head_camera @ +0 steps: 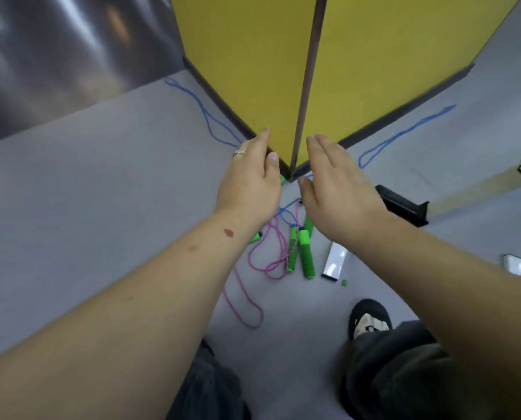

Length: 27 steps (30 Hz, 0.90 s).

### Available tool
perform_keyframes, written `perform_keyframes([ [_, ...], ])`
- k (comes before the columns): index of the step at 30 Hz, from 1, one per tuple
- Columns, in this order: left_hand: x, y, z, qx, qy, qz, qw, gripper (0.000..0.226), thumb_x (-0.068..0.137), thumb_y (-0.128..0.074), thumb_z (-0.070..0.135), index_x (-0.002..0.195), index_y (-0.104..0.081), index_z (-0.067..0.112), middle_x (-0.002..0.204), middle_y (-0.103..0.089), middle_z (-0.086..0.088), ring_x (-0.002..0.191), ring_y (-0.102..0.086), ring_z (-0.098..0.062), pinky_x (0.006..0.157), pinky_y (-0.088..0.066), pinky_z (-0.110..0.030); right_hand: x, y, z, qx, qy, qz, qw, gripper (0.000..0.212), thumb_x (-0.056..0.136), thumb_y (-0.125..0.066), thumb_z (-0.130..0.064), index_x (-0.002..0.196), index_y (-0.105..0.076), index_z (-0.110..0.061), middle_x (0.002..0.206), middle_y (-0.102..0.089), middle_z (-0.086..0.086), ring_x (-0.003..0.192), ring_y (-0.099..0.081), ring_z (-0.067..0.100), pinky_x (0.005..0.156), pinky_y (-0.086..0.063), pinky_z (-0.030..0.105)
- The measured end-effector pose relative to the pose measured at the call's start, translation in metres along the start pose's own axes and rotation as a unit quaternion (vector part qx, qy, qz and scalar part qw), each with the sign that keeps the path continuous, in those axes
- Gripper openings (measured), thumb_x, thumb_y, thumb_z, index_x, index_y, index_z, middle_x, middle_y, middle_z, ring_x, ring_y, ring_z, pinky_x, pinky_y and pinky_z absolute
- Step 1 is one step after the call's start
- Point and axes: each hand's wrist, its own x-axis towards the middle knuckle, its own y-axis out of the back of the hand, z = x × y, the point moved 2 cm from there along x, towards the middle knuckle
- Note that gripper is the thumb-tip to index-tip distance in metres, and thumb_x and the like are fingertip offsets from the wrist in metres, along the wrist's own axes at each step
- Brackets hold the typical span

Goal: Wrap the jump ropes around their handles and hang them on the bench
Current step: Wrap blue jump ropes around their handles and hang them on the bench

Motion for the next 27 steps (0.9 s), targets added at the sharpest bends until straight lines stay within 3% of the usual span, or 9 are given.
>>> perform_keyframes([
  [6,-0.020,-0.025,-0.064,0.104,0.017,-0.038,0.994,0.059,0.106,-0.046,0.022,0.162,-0.029,0.014,0.158,-0.044,-0.013,0.145,-0.040,-0.031,0.116,-0.035,-0.044,-0.009,-0.077,-0.001,-0.027,0.009,-0.073,0.997,0.065,0.102,-0.044,-0.029,0.156,-0.020,-0.001,0.164,-0.023,0.018,0.151,-0.022,0.034,0.123,-0.020,0.045],
  [20,-0.037,-0.127,-0.190,0.222,0.080,-0.177,0.956,0.068,0.107,-0.040,0.036,0.165,-0.009,0.021,0.171,-0.021,-0.010,0.158,-0.019,-0.032,0.122,-0.028,-0.055,-0.032,-0.208,0.043,-0.043,-0.029,-0.214,0.976,0.067,0.104,-0.033,-0.033,0.159,-0.006,-0.007,0.167,-0.009,0.015,0.154,-0.012,0.031,0.125,-0.013,0.045],
  [27,-0.017,-0.171,-0.243,0.228,0.103,-0.222,0.942,0.069,0.109,-0.038,0.035,0.166,-0.003,0.021,0.173,-0.013,-0.010,0.160,-0.011,-0.032,0.127,-0.021,-0.052,-0.026,-0.272,0.062,-0.041,-0.029,-0.269,0.962,0.066,0.104,-0.031,-0.031,0.160,-0.005,-0.008,0.168,-0.007,0.013,0.154,-0.010,0.030,0.126,-0.011,0.043],
])
